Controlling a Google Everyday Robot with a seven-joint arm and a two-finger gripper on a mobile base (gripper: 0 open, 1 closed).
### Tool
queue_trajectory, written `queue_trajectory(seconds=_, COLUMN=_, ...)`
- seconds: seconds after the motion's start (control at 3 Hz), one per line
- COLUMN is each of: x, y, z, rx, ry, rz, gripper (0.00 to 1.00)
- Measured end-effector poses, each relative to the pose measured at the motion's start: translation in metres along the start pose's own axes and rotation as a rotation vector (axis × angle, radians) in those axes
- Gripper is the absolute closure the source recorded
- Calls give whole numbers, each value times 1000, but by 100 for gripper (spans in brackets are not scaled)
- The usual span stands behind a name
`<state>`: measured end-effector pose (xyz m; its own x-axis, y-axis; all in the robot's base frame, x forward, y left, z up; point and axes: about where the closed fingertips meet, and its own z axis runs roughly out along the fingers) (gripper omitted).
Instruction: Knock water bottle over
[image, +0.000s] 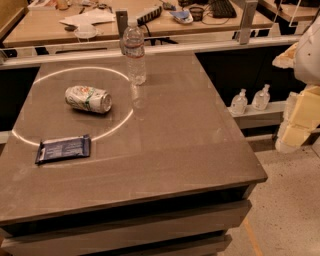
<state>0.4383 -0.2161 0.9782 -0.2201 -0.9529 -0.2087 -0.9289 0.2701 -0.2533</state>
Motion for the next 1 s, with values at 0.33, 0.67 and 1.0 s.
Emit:
queue_trajectory(seconds=0.33, x=0, y=0, z=0, rx=0, ry=0, rz=0, gripper=0)
queue_trajectory(seconds=0.67, x=-11, y=-24, z=5, rx=10, ry=-187, rz=17, gripper=0)
queue_trajectory(seconds=1.0, x=-20, y=-57, z=14, rx=50, ry=-424, rz=55, gripper=0)
